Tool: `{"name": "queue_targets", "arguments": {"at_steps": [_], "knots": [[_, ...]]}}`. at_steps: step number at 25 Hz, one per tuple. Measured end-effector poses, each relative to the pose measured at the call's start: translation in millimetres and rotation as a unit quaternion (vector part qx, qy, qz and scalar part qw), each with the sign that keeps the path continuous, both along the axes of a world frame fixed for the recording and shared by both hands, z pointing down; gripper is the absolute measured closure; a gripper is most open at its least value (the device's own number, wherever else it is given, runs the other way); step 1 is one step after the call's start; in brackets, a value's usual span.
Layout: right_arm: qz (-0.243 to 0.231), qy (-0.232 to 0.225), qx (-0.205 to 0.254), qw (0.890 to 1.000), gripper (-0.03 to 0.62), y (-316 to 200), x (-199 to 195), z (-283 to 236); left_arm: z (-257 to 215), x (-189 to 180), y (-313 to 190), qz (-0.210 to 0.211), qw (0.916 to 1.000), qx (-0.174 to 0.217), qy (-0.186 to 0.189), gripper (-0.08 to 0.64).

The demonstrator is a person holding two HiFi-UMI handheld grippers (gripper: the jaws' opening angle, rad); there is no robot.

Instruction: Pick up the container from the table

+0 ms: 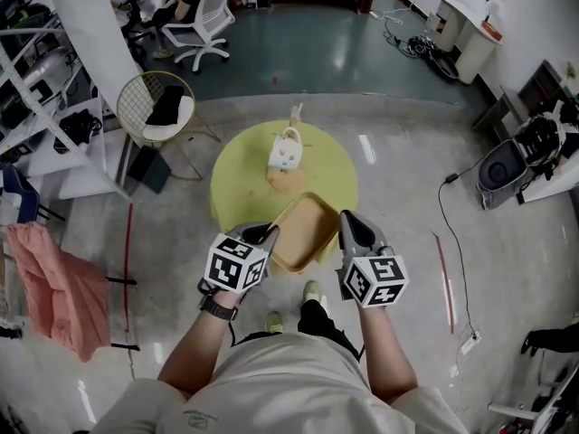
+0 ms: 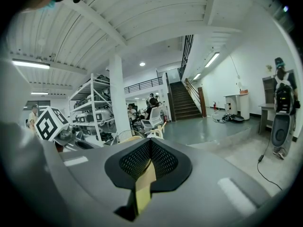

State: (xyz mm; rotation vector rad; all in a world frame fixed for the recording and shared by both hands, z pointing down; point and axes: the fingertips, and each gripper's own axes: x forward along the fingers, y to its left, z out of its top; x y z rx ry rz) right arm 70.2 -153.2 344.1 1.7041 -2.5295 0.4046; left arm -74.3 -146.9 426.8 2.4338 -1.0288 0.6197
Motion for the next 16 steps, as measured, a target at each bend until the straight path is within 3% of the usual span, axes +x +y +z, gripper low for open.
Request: {"name": "queue_targets", "arguments": {"at_steps": [16], "knots": [[0.003, 0.005, -0.004, 1.0, 0.583, 0.0, 3.3, 4.1, 4.2, 4.4, -3.7, 0.004, 1.0, -0.002, 0.0, 0.531]]}}
